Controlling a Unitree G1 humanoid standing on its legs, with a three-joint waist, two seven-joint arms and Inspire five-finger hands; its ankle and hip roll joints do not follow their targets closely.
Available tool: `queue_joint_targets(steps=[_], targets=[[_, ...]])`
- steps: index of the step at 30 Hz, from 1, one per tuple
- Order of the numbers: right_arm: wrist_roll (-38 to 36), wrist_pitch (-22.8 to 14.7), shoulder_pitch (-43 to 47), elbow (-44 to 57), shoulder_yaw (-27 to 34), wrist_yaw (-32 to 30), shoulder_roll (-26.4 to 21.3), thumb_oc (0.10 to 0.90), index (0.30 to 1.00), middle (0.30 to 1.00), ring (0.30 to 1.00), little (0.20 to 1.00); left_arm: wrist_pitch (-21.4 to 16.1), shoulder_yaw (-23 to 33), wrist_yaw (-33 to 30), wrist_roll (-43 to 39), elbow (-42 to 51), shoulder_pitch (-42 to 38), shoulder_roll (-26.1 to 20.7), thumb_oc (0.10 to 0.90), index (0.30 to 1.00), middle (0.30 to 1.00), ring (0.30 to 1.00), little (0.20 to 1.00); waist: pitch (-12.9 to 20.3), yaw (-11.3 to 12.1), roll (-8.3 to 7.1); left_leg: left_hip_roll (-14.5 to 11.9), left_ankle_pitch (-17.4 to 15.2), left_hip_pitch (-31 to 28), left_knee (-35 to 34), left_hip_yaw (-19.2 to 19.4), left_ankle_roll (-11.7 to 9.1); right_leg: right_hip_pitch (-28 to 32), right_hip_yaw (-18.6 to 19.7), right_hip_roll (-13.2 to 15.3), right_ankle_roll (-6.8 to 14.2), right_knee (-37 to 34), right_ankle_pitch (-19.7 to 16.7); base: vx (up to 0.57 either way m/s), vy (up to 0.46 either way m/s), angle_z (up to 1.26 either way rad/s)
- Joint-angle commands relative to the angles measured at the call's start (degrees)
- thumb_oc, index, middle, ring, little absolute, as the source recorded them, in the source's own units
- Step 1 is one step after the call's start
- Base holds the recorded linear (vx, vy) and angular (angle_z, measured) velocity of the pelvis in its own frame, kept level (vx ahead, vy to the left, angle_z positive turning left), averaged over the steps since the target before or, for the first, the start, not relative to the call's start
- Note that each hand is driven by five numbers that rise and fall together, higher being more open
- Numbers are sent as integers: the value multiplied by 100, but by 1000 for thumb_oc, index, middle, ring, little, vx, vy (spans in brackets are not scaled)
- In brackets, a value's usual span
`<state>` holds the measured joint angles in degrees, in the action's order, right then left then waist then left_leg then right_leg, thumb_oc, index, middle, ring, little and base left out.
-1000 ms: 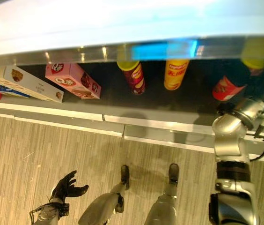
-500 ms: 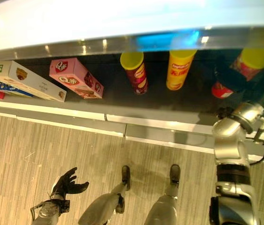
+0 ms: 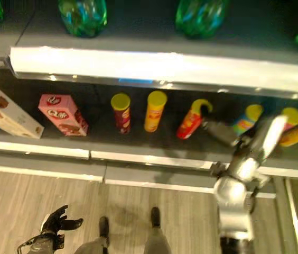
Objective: Put the goods on the table back onto the shelves and tidy them up.
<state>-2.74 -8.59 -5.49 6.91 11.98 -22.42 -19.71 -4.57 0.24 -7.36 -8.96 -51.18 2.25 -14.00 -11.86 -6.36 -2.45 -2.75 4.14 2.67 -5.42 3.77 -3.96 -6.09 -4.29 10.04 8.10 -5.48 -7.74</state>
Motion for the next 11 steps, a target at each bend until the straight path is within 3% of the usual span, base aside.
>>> queue_joint_targets(steps=[1, 4, 5, 8, 11], targets=[[-2079, -618, 26, -164, 479, 1897, -1010, 800, 900, 900, 900, 900, -229, 152, 295, -32, -199, 78, -315, 800, 900, 900, 900, 900, 421, 60, 261, -219, -613, -403, 42, 127, -231, 119, -71, 18, 240, 48, 242, 63, -14, -3], [-3057, -483, -336, -478, 291, 2604, -721, 800, 900, 900, 900, 900, -255, 159, 389, -34, -284, 90, -254, 800, 900, 900, 900, 900, 510, 6, 177, -263, -632, -503, 42, 179, -251, 189, -54, -1, 234, 48, 239, 35, -11, -25], [-3289, -284, -652, -792, 75, 2986, -683, 800, 900, 900, 900, 900, -287, 194, 490, -57, -307, 79, -245, 800, 900, 900, 900, 900, 559, -23, 116, -287, -631, -541, 42, 213, -266, 217, -67, -6, 238, 49, 231, 14, -12, -34], [-3399, 33, -991, -1422, -211, 3475, -755, 800, 900, 900, 900, 900, -331, 192, 660, -90, -326, 48, -280, 800, 900, 900, 900, 900, 629, -44, 42, -307, -621, -563, 42, 237, -298, 241, -89, -12, 244, 55, 224, 10, -11, -10], [-3218, 130, -1098, -2300, -457, 3508, -646, 800, 900, 900, 900, 900, -356, 70, 762, -92, -351, 25, -290, 800, 900, 900, 900, 900, 672, -65, -6, -314, -625, -597, 42, 215, -304, 291, -106, -10, 243, 63, 226, 17, -6, 2]])
